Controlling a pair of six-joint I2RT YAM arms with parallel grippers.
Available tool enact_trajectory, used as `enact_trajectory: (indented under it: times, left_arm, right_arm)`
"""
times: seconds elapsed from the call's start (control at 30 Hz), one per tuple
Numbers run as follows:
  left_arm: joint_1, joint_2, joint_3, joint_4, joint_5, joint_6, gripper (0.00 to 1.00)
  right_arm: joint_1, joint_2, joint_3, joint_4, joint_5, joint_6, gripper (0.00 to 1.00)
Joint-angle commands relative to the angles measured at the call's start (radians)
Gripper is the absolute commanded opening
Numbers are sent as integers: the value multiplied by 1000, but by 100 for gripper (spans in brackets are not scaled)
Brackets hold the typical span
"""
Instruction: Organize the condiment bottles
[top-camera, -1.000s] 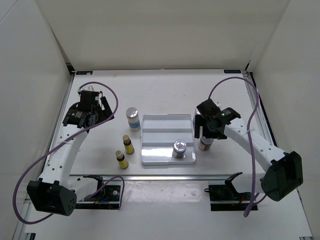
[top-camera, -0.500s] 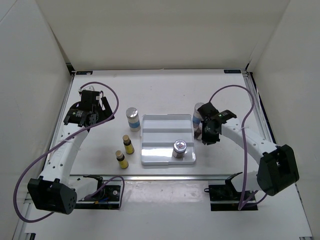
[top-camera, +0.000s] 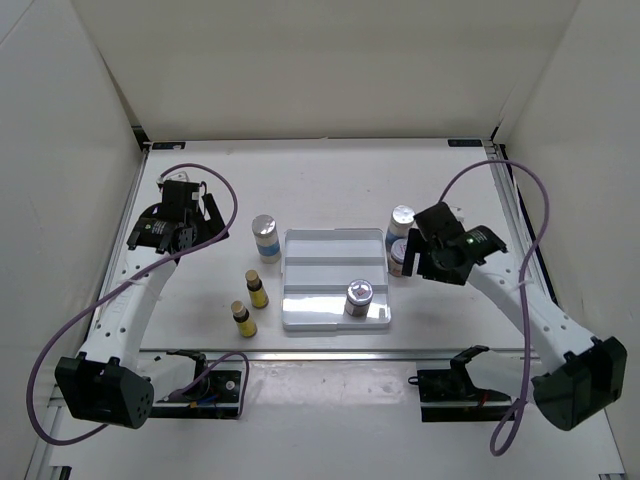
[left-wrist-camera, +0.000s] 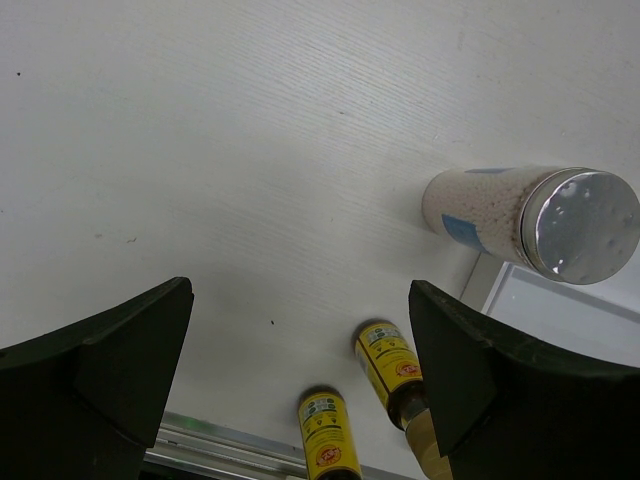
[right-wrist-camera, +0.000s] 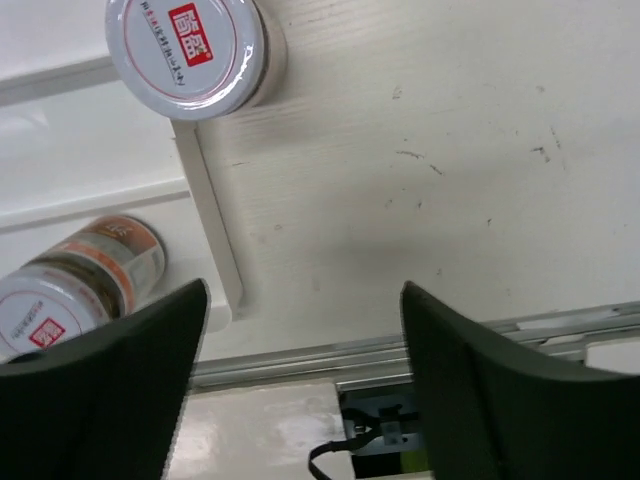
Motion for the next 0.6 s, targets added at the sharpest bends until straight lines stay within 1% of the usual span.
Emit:
enact_trajectory:
  times: [0.0, 0.03, 0.07, 0.27, 0.4, 0.57]
  left_arm:
    - [4, -19, 39, 10, 10, 5, 100]
    - [4, -19, 39, 10, 10, 5, 100]
    - [4, -19, 39, 10, 10, 5, 100]
    - [4, -19, 39, 10, 19, 5, 100]
    - [4, -19, 39, 10, 19, 5, 100]
    - [4, -19, 39, 10, 19, 5, 100]
  right_arm:
    - [-5, 83, 21, 57, -19, -34, 91]
    - [-5, 106, 21, 78, -38, -46, 93]
    - [-5, 151, 21, 121, -61, -60, 94]
    - [-14, 345, 99, 176, -72, -82, 95]
    - [-14, 412, 132, 212, -82, -91, 95]
    - [-49, 492, 176, 221, -82, -91, 95]
